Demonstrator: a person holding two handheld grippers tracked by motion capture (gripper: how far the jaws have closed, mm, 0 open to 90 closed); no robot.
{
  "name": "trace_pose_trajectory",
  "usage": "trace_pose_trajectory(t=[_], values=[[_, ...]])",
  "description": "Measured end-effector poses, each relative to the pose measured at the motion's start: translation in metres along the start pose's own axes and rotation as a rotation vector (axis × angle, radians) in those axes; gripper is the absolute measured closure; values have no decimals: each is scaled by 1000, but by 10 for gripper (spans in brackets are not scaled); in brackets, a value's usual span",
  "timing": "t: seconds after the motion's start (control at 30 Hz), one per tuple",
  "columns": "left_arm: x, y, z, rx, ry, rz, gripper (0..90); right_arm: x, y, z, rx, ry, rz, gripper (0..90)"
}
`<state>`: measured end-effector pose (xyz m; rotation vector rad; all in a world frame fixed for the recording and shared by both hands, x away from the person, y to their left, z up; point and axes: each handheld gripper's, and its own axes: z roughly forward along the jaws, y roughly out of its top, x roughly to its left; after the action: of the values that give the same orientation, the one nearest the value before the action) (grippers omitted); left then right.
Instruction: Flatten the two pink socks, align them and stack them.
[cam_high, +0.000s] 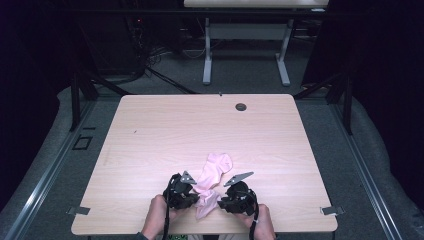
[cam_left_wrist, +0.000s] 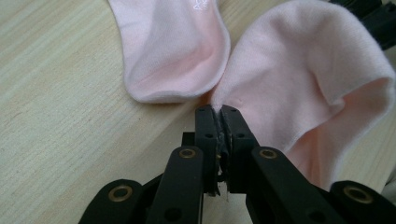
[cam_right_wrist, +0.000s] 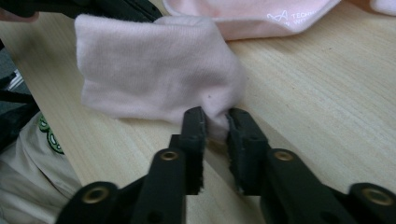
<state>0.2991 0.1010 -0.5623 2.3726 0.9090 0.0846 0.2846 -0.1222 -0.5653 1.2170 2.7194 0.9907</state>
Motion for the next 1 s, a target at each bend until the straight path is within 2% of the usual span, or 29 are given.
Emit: trace_pose_trajectory(t=[0.07, 0.2, 0.3, 0.33, 0.37, 0.4, 0.47, 0.5, 0.6, 0.7, 0.8, 0.83, 0.87, 0.97, 1.0], values=[[0, 0, -2, -10, -6, -3, 873, 0, 0, -1, -11, 12, -1, 848], [-4, 1, -9, -49, -10, -7, 874, 1, -2, -8, -12, -2, -18, 861], [-10, 6, -17, -74, -13, 14, 874, 0, -4, -20, -25, -31, -23, 860], [-12, 8, -20, -82, -14, 23, 875, -3, -4, -33, -23, -46, -27, 860], [-15, 10, -21, -88, -19, 30, 875, -3, -4, -33, -23, -46, -27, 860], [-18, 13, -22, -90, -22, 39, 875, -5, -5, -47, -22, -69, -37, 860], [-24, 17, -23, -98, -39, 53, 875, -5, -4, -61, -10, -108, -50, 860], [-27, 19, -22, -99, -48, 63, 875, -5, -4, -61, -10, -108, -50, 860], [-35, 25, -22, -102, -66, 84, 874, -3, 1, -80, 8, -160, -86, 858], [-38, 27, -23, -103, -75, 87, 874, 5, 15, -96, 82, -237, -145, 843], [-33, 24, -22, -81, -57, 76, 874, 7, 22, -91, 103, -249, -162, 820], [-30, 21, -21, -69, -51, 63, 873, 4, 25, -77, 122, -240, -168, 763], [-26, 18, -19, -53, -46, 54, 873, 4, 25, -77, 122, -240, -168, 763], [-15, 8, -16, -17, -29, 27, 872, -4, 25, -53, 121, -207, -148, 650], [-13, 5, -16, -13, -12, 21, 872, -11, 22, -44, 93, -177, -116, 628]])
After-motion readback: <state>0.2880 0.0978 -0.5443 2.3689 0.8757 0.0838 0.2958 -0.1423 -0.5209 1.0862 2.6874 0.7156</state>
